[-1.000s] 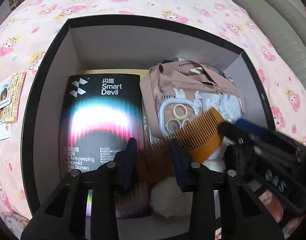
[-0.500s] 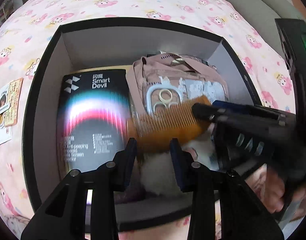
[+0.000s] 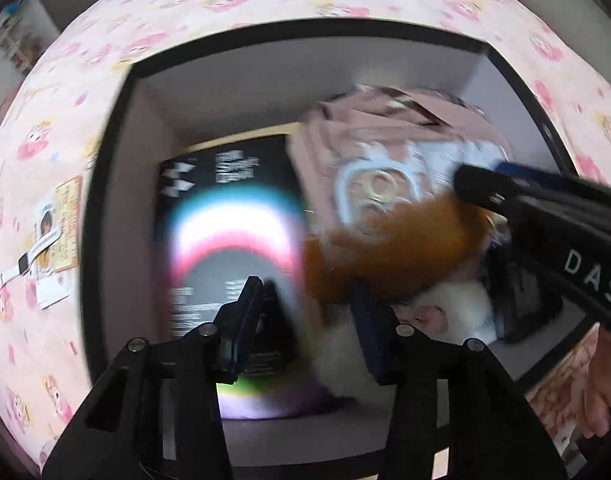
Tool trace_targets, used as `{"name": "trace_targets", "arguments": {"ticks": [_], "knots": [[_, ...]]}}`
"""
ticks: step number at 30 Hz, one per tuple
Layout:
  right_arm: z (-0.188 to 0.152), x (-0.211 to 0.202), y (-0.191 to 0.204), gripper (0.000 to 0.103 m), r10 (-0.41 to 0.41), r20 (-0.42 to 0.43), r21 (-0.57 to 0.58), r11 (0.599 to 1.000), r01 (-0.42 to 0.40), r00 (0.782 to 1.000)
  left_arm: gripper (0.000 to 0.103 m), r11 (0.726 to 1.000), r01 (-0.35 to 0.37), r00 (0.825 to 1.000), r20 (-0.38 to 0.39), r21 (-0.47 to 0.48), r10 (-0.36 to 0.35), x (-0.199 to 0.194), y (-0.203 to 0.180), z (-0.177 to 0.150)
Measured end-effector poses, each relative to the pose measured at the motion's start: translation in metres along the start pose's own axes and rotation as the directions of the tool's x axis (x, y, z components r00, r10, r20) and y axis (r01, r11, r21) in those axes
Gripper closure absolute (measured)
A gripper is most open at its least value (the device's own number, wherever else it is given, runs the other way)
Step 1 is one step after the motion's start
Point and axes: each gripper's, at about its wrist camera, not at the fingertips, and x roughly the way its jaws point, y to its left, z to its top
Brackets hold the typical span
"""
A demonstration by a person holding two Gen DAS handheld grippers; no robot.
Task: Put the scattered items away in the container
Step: 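Lower the comb into the box beside the phone case and open the right tool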
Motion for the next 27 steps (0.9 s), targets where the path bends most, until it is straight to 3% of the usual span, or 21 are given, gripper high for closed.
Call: {"name": "trace_targets", "arguments": {"ticks": [4,7,8,11,15,19,20,23,27], "knots": [[0.003,-0.01,-0.014,0.07,-0.084,0.044,0.041,0.996,0.082,0.996,0.057,0.992,0.112,0.992,0.058,-0.059,-0.109,-0.016,0.013,-0.002],[0.004,-0.012,-0.011,0.07,-0.054,0.056,0.013,0.999,0.053,0.997,0.056,0.972,0.232,0.973,0.0,-0.023,-0.232,-0.01,-0.001,-0.006],[0.003,-0.011,-0.009,0.07,-0.043,0.048,-0.003,0.999,0.043,0.998,0.057,0.971,0.239,0.971,-0.025,0.003,-0.239,-0.001,-0.013,-0.004],[-0.001,-0.007,-0.004,0.07,-0.029,0.028,-0.023,0.999,0.03,0.999,0.054,0.98,0.184,0.983,-0.009,0.072,-0.184,0.002,-0.03,-0.008],[-0.005,-0.005,-0.004,0.07,-0.069,0.029,-0.033,0.997,0.07,0.997,0.052,0.994,0.081,0.997,-0.024,0.069,-0.079,0.012,-0.034,0.0],[-0.011,0.01,-0.012,0.07,-0.082,-0.049,-0.003,0.997,0.082,0.995,0.054,0.998,-0.03,1.0,0.009,0.048,0.029,0.01,-0.025,0.0],[-0.012,0.01,-0.013,0.07,-0.084,-0.054,-0.001,0.996,0.084,0.995,0.056,0.999,-0.038,0.999,0.024,0.029,0.038,0.006,-0.02,-0.003],[-0.013,0.007,-0.014,0.07,-0.069,-0.047,0.01,0.998,0.07,0.996,0.056,0.999,0.031,0.998,0.055,-0.016,-0.03,-0.009,-0.007,-0.016],[-0.013,0.003,-0.012,0.07,-0.004,-0.019,0.011,1.0,0.005,1.0,0.056,0.997,0.071,0.994,0.087,-0.017,-0.07,-0.018,0.0,-0.025]]}}
